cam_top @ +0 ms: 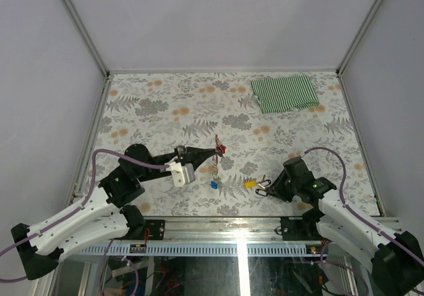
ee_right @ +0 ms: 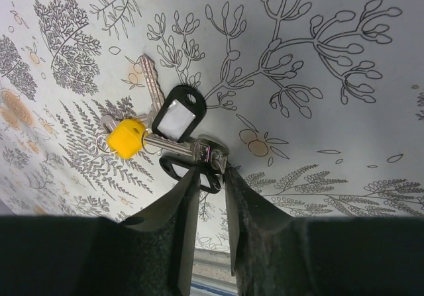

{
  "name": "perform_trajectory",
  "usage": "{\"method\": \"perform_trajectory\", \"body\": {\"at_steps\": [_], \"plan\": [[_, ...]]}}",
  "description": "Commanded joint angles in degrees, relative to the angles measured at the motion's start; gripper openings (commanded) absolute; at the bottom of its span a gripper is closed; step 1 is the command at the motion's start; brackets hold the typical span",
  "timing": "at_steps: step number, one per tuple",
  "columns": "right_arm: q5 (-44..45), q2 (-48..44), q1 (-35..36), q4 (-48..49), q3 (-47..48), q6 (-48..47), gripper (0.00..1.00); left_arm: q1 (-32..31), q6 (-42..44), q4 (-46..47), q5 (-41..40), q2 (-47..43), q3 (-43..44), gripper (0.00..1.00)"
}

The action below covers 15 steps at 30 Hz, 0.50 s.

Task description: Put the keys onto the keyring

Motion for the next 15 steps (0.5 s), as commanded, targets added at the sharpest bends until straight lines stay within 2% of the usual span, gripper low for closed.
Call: {"method": "perform_trajectory", "body": {"at_steps": [1, 7, 12, 15], "plan": [[1.9, 0.1, 0.2, 0.7, -1.1, 0.5, 0.24, 0.3, -0.3, 4.4, 0.6, -0.2, 2.6, 0.0], [2.1, -3.1, 0.2, 1.5, -0.3, -2.3, 0.01, 0.4, -0.5, 4.2, 0.7, -0.1, 2.9, 0.0], [3.9, -7.3, 0.2, -0.2, 5.3, -9.2, 0.0, 0.3, -0.8, 4.4, 0.8, -0.1, 3.0, 0.0], [3.8, -8.2, 0.2, 0.1, 9.6, -17.2, 0.0, 0.4, -1.4, 5.0, 0.9, -0.2, 2.9, 0.0]]}}
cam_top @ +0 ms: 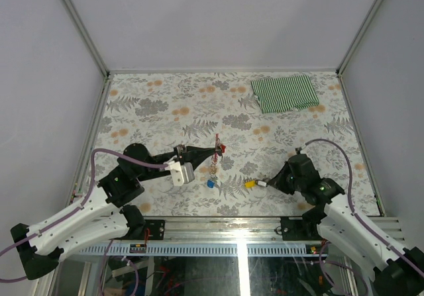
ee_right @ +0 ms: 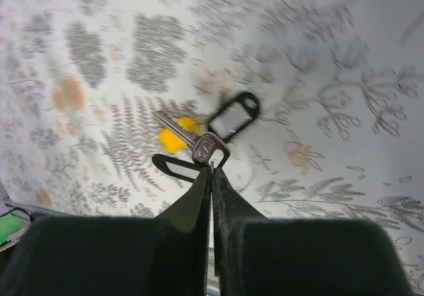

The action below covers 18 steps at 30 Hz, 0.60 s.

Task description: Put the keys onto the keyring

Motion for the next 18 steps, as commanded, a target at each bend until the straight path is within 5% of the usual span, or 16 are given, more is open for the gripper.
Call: {"method": "perform_trajectory", "body": {"at_steps": [1, 10, 13, 18], "plan": [[1.6, -1.5, 0.2, 1.6, 8.8, -13.8, 0.0, 0.4, -1.2, 5.2, 1.0, -0.3, 2.0, 0.0], [-15.8, 11.8, 0.2, -1.1, 25.2, -39.0, 0.0, 0.4, -2.1, 5.6, 1.5, 0.3, 2.7, 0.0], [-24.0, 18.8, 0.8, -3.8, 27.3, -39.9, 0.0, 0.4, -2.1, 5.2, 1.2, 0.0, 2.8, 0.0], [-19.3, 25.6, 10.4, 2.3, 24.1, -37.2, 0.0, 0.4, -1.3, 3.5, -0.5, -1.0, 3.1, 0.0]]}}
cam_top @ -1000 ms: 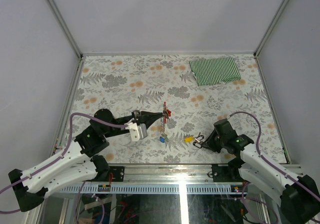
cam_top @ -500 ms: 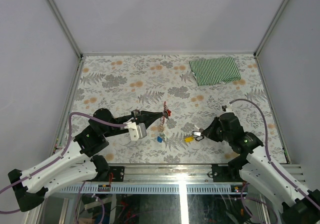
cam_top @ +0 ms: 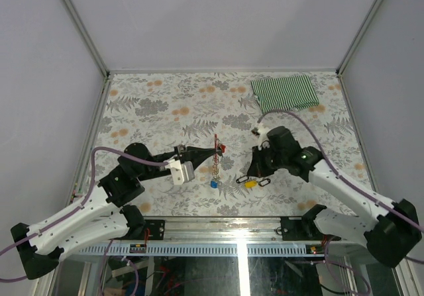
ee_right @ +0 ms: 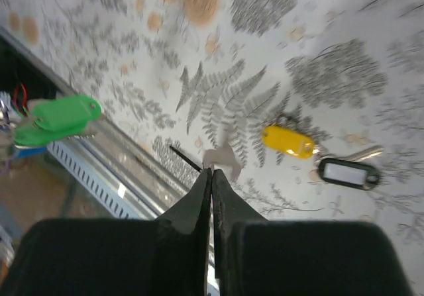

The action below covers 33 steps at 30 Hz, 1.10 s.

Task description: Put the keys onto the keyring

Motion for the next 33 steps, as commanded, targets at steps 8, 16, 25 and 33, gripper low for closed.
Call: {"method": "perform_trajectory", "body": {"at_steps": [8, 16, 25, 33], "plan": [[2.9, 20.2, 17.7, 7.7, -0.1, -3.9, 0.0, 0.4, 1.4, 0.9, -2.6, -2.3, 3.8, 0.0], [7.5, 23.0, 18.2, 11.8, -2.6, -2.4, 0.0, 0.4, 1.4, 0.9, -2.7, -2.1, 4.0, 0.0], [8.2, 22.8, 18.2, 14.8, -4.3, 1.4, 0.14, 0.4, 1.3, 0.8, -2.4, -2.1, 3.9, 0.0], [8.7, 22.5, 18.3, 14.7, -5.0, 2.4, 0.25, 0.4, 1.3, 0.4, -2.5, -2.6, 3.9, 0.0]]}}
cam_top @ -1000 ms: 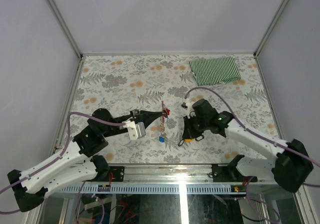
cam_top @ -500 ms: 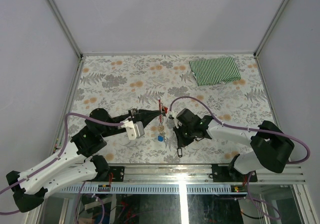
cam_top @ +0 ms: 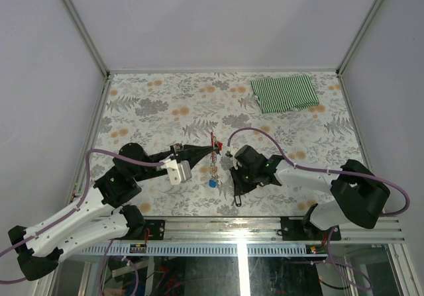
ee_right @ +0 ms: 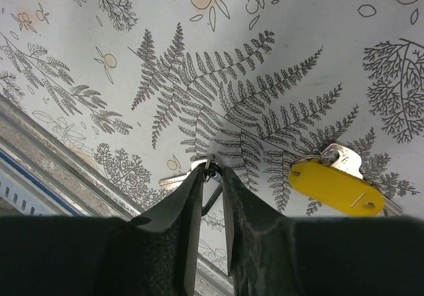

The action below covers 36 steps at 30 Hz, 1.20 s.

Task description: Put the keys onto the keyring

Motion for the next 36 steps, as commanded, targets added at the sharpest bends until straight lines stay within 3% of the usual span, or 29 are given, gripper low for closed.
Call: {"method": "perform_trajectory", "body": {"at_steps": [1, 11, 17, 23, 25, 26, 36], "plan": [[1.4, -0.8, 0.2, 1.5, -0.1, 1.1, 0.26, 0.3, 0.8, 2.5, -0.9, -1.1, 2.1, 0.0], [1.1, 0.5, 0.3, 2.3, -0.1, 1.8, 0.26, 0.4, 0.8, 2.4, -1.0, -1.1, 2.2, 0.0], [1.3, 0.8, 0.3, 2.1, 0.0, 1.7, 0.12, 0.3, 0.8, 2.3, -1.0, -1.1, 2.1, 0.0], [0.9, 0.6, 0.2, 2.4, -0.2, 1.8, 0.11, 0.3, 0.7, 2.3, -1.1, -1.3, 2.1, 0.0], [0.1, 0.6, 0.2, 2.4, -0.1, 1.5, 0.0, 0.4, 0.7, 2.3, -1.1, -1.3, 2.2, 0.0], [0.0, 0.3, 0.2, 2.4, -0.1, 1.3, 0.0, 0.4, 0.6, 2.2, -1.2, -1.3, 2.1, 0.0], [0.3, -18.6, 0.2, 4.1, -0.1, -10.1, 0.0, 0.4, -2.9, 0.9, -2.4, -0.7, 5.2, 0.0]]}}
